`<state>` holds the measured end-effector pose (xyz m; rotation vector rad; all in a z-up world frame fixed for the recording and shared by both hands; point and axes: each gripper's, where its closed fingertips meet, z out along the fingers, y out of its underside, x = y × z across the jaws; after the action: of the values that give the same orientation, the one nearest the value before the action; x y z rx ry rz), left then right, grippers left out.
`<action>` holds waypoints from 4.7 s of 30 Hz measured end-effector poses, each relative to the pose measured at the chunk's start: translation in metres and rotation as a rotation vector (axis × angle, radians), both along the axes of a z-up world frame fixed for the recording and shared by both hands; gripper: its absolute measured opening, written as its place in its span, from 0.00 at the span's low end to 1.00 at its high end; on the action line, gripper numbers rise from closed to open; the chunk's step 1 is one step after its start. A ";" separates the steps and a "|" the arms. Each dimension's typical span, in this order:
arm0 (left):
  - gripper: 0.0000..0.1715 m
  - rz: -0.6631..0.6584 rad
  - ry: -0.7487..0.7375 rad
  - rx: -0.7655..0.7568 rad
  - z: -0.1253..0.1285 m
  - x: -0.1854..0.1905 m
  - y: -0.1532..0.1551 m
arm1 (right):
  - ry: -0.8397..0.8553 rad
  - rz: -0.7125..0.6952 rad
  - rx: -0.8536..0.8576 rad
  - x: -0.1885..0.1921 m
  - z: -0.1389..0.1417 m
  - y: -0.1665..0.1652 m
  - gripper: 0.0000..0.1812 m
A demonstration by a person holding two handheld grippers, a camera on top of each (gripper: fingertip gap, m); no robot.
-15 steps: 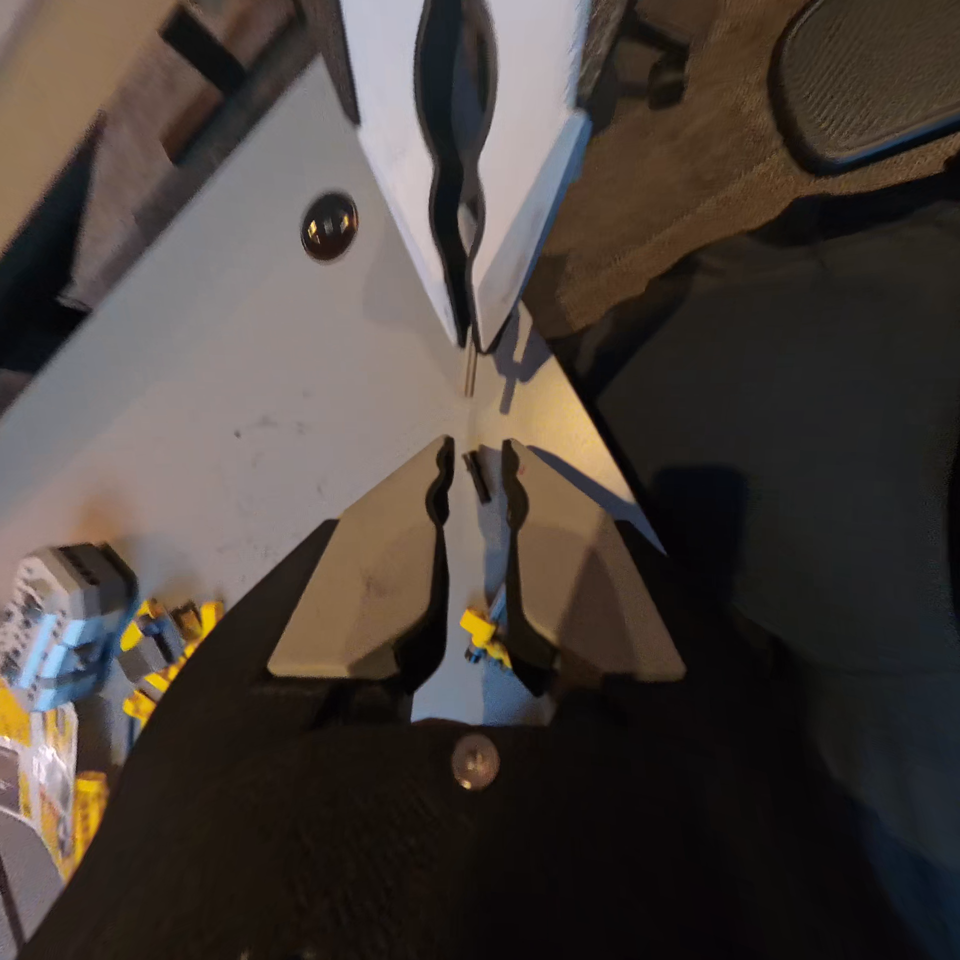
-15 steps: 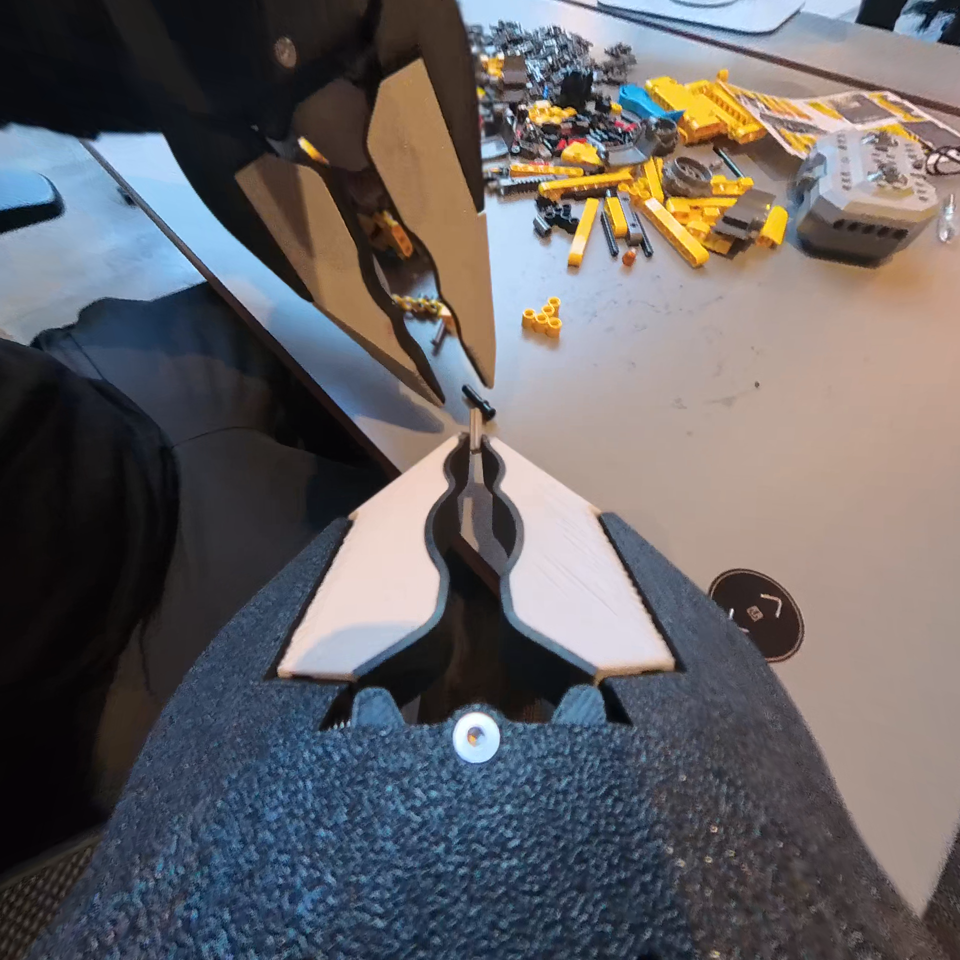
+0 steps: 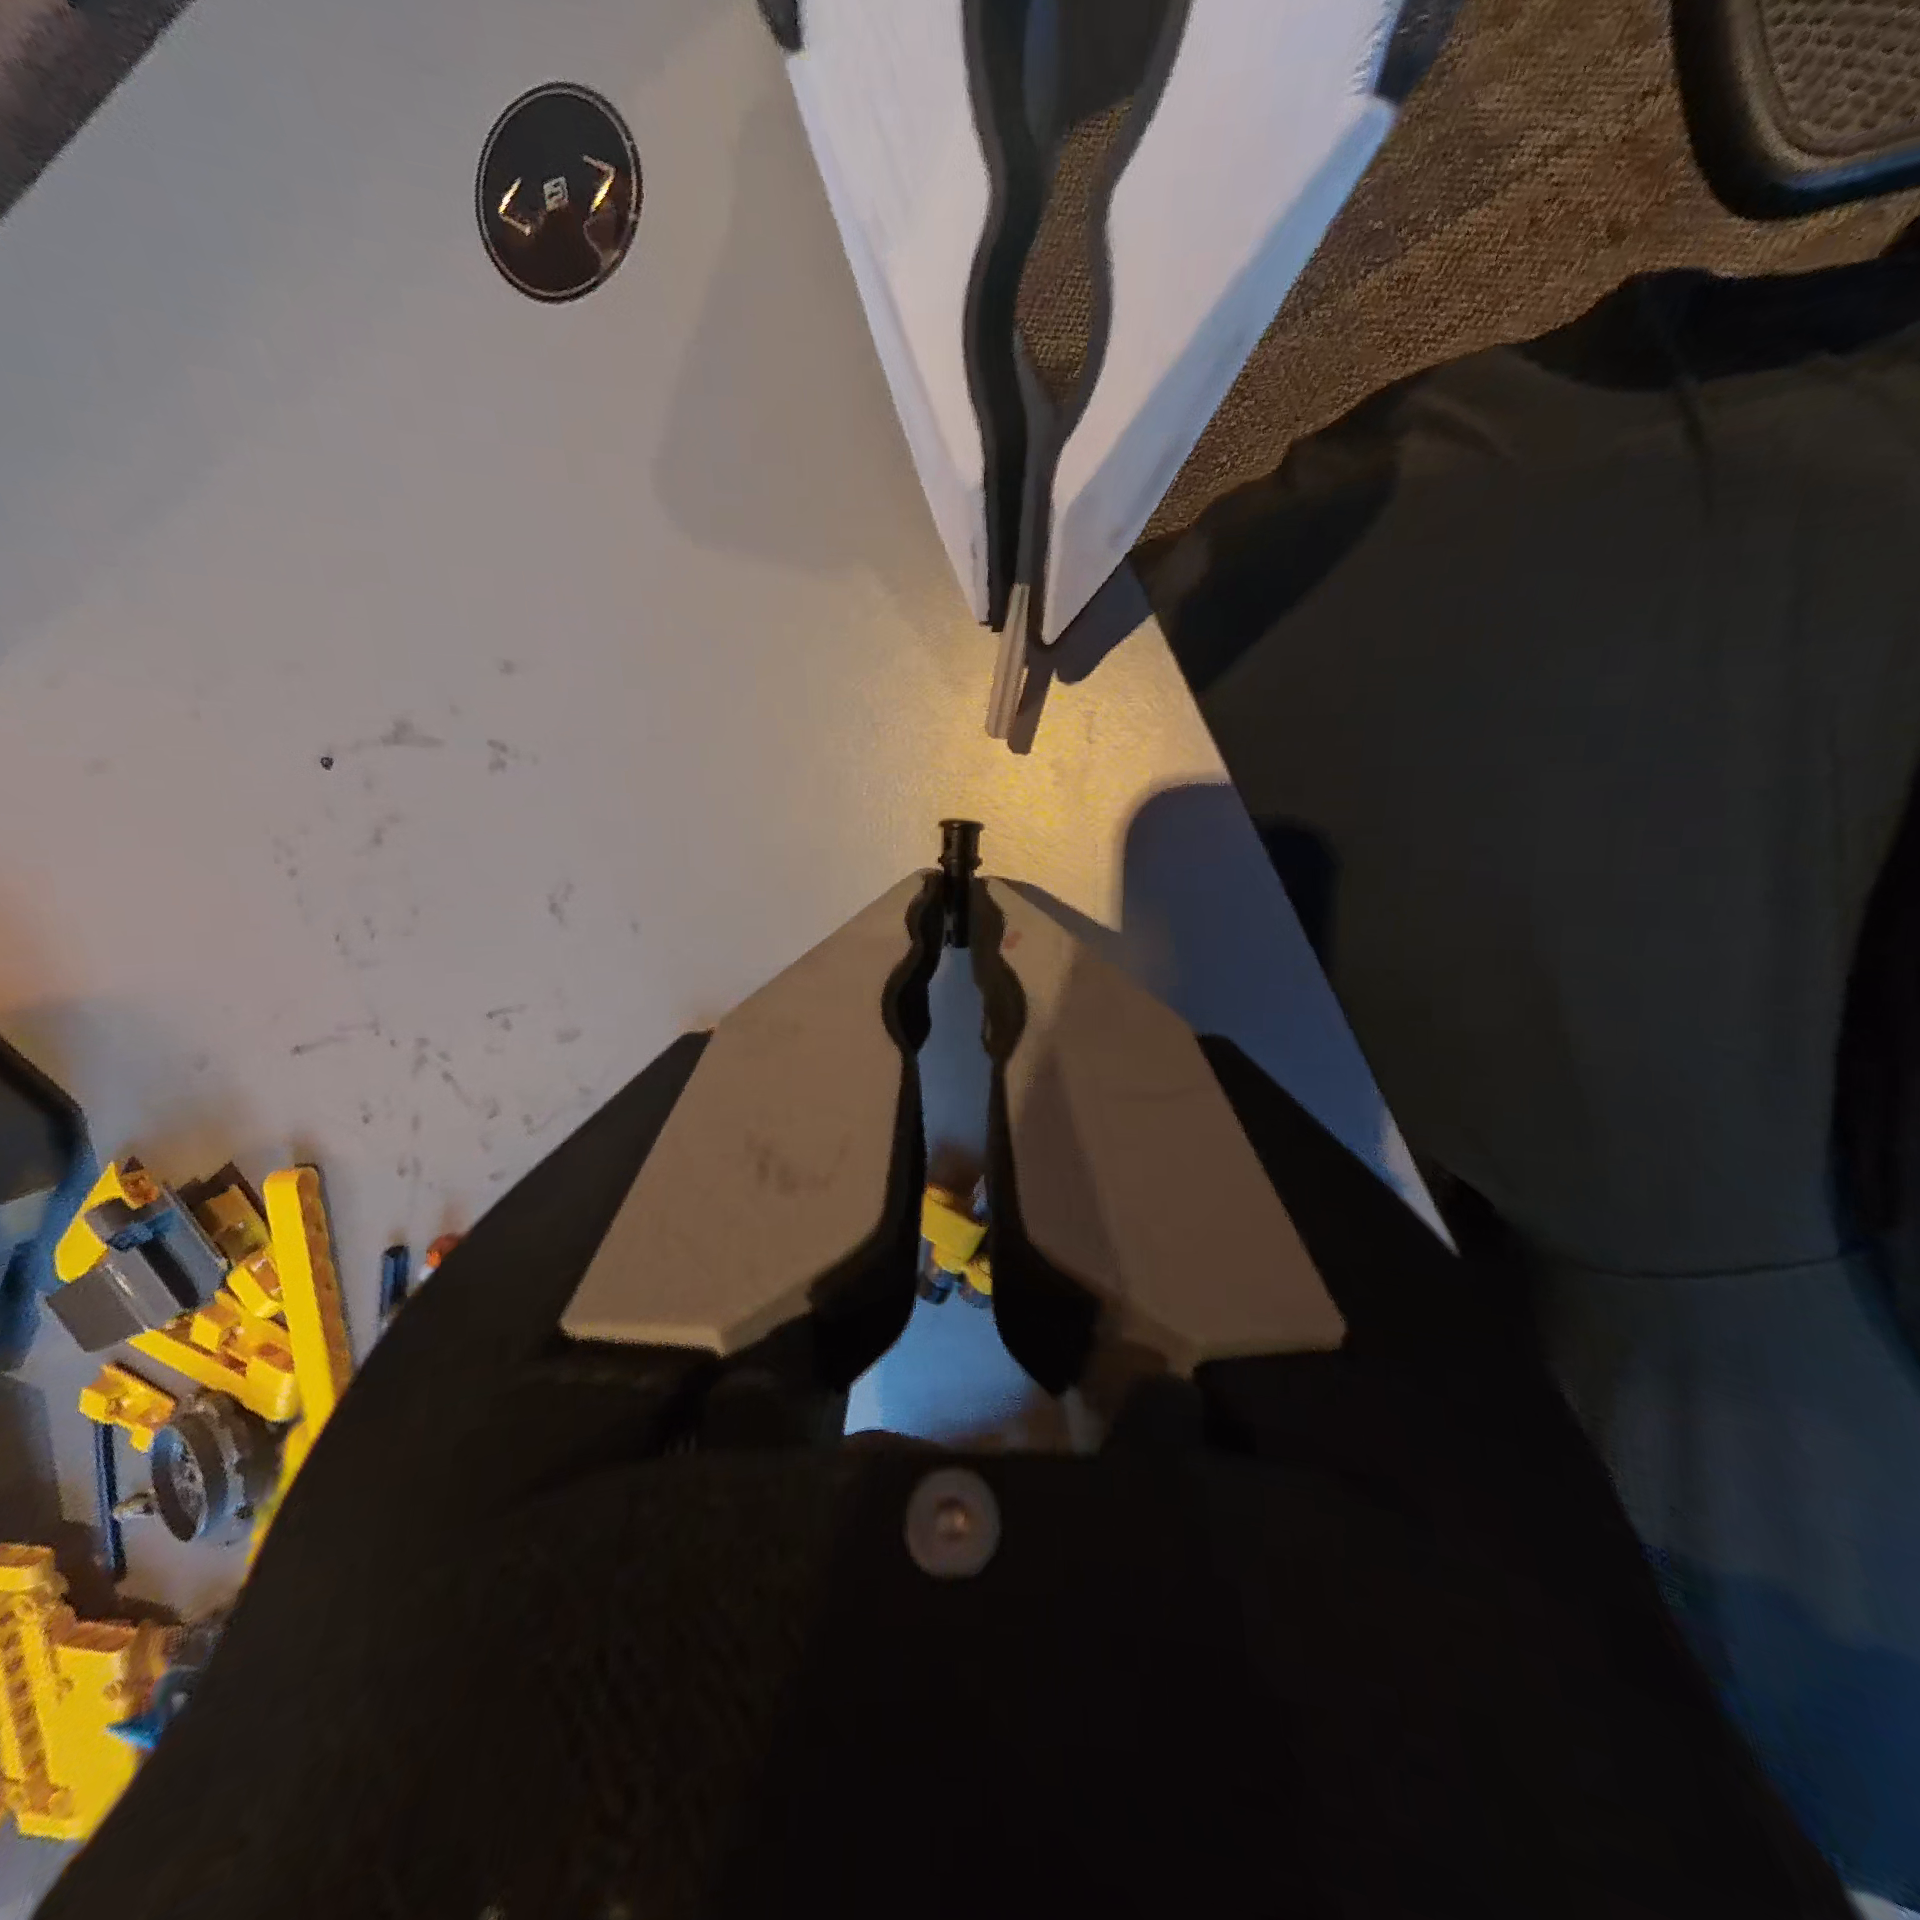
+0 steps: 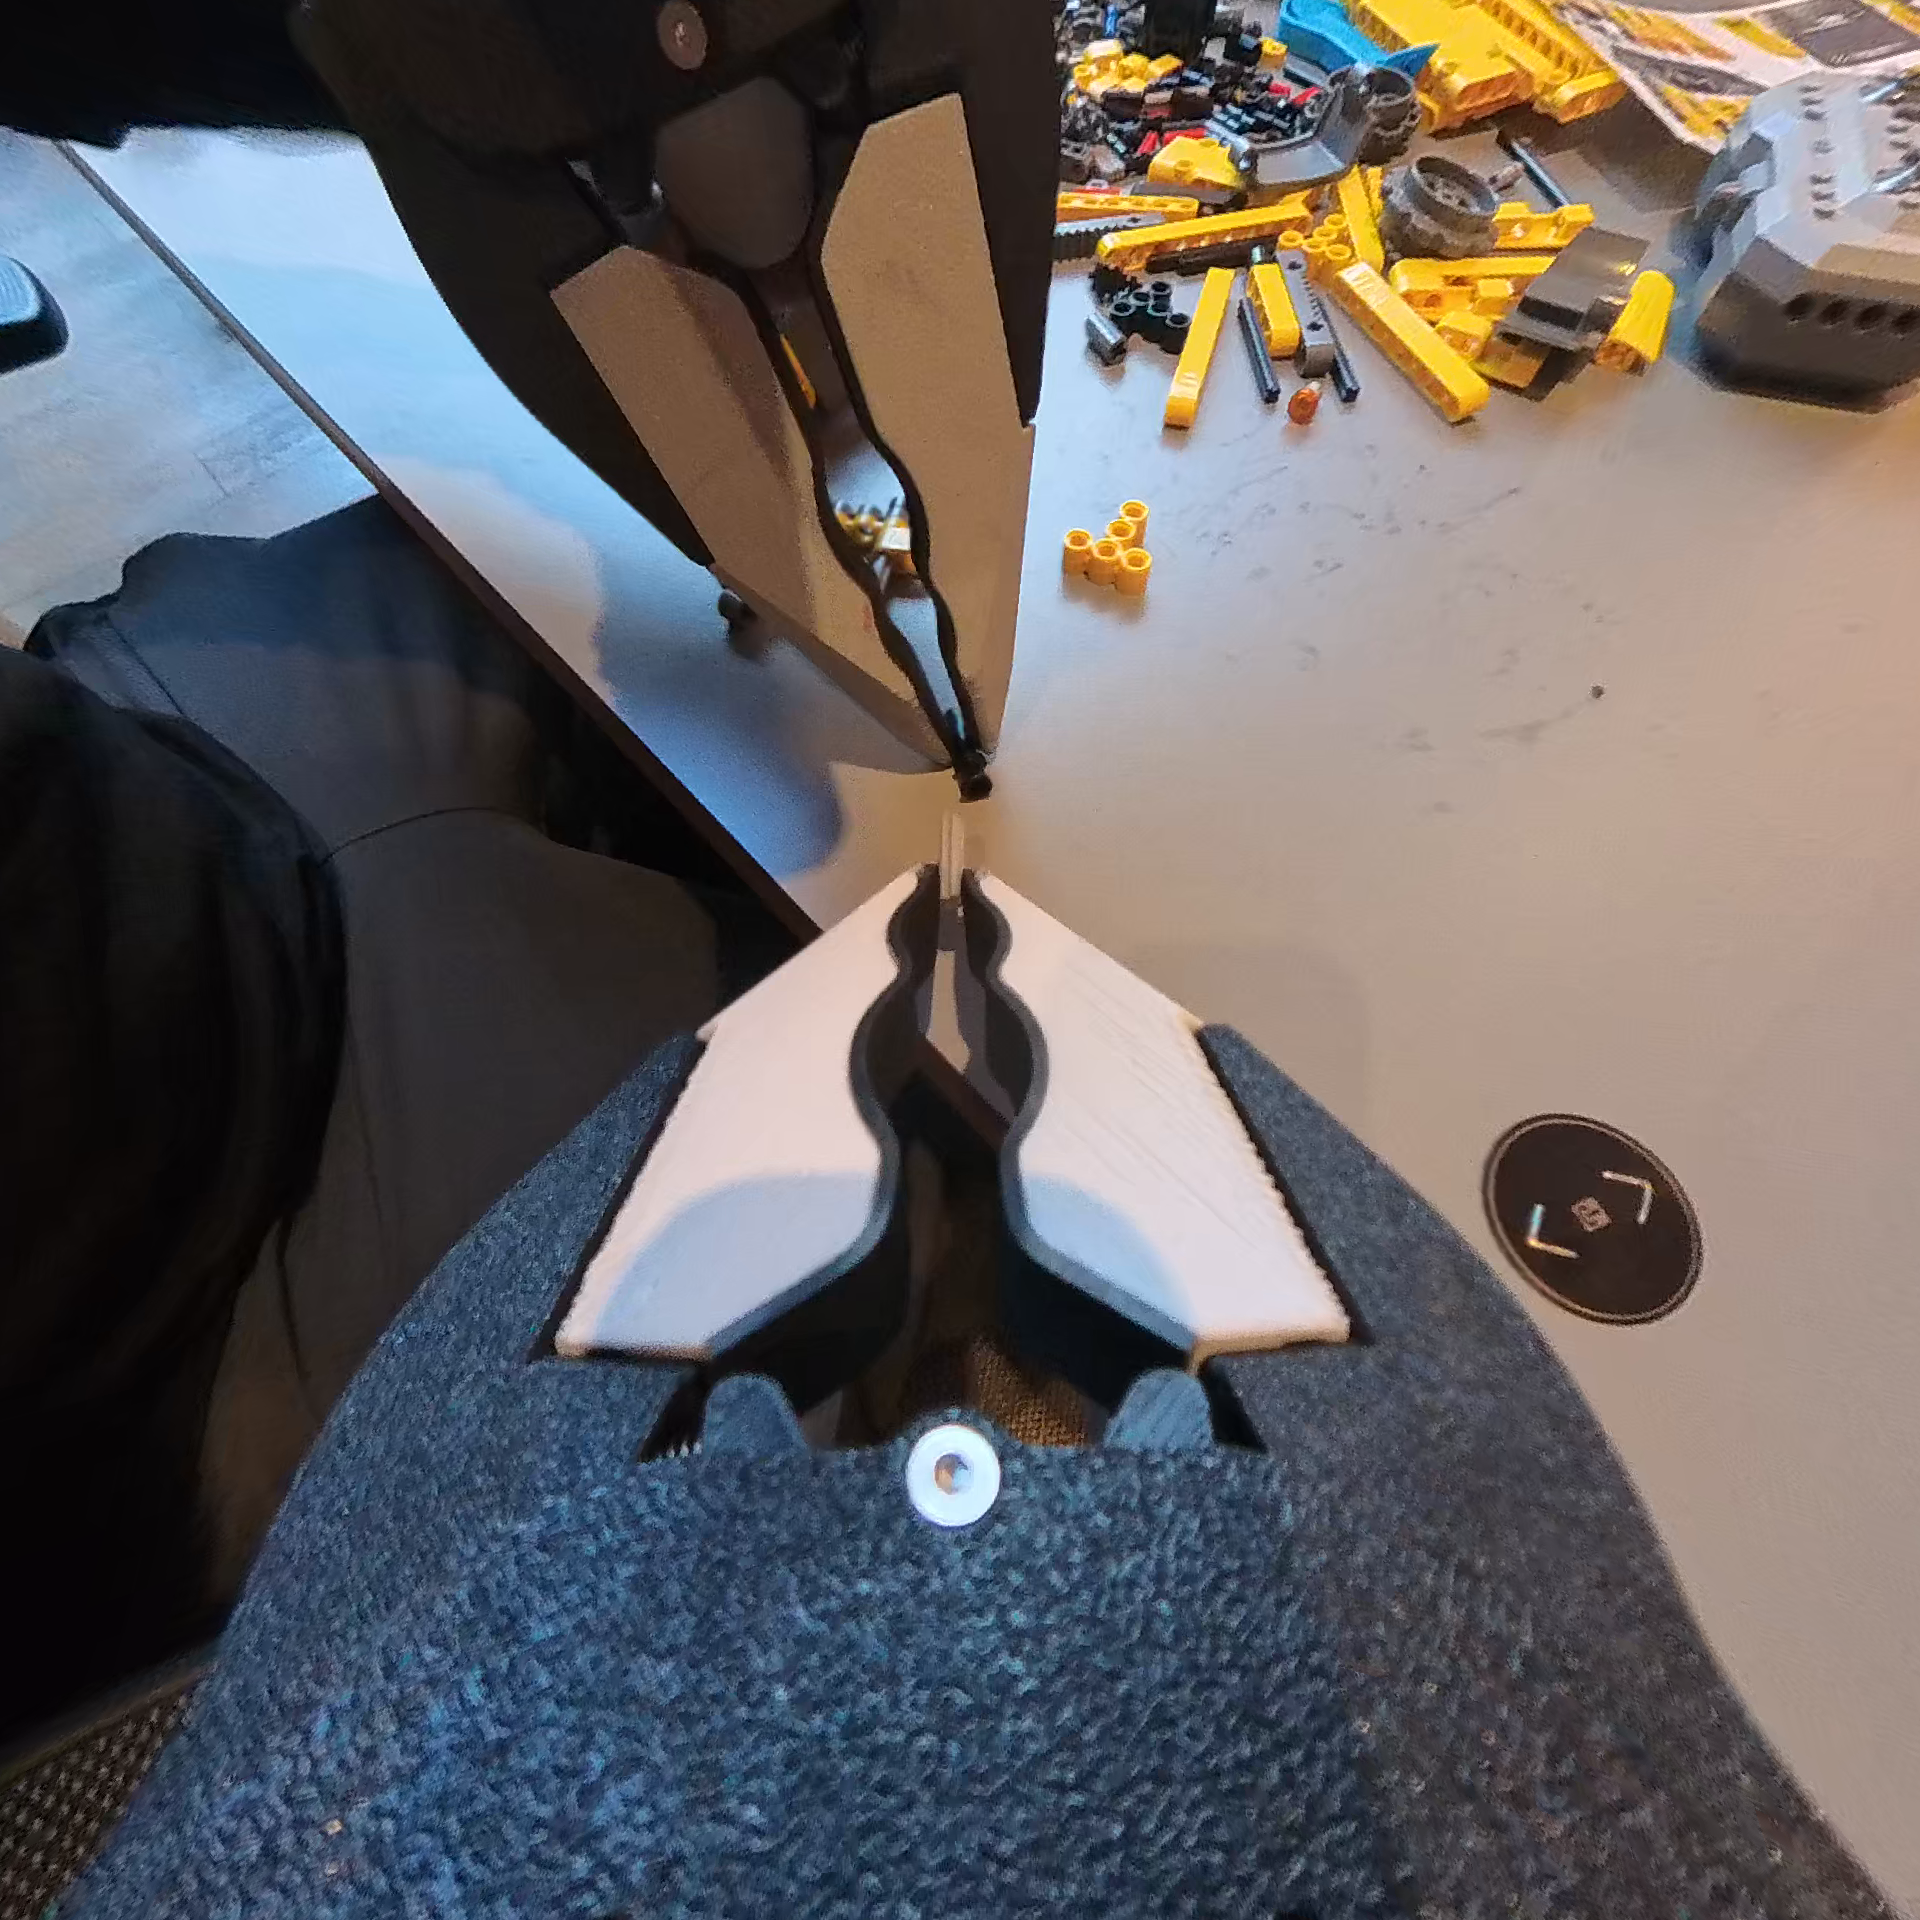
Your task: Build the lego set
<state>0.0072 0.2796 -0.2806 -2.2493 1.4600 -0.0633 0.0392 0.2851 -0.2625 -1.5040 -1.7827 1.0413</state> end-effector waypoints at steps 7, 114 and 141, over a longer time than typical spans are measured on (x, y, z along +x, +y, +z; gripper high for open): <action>0.02 -0.161 0.041 0.077 0.000 0.004 -0.009 | -0.040 0.003 0.046 -0.005 -0.009 -0.007 0.02; 0.01 0.560 -0.513 0.606 0.068 -0.108 -0.168 | 0.250 -0.282 -0.096 -0.101 0.053 0.027 0.13; 0.01 0.606 -0.557 0.628 0.072 -0.128 -0.164 | 0.275 -0.027 -0.075 -0.114 0.060 -0.025 0.11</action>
<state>-0.1211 0.1160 -0.2082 -1.8356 0.3962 -0.0284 -0.0751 0.2603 -0.2023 -1.3505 -1.5432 1.2478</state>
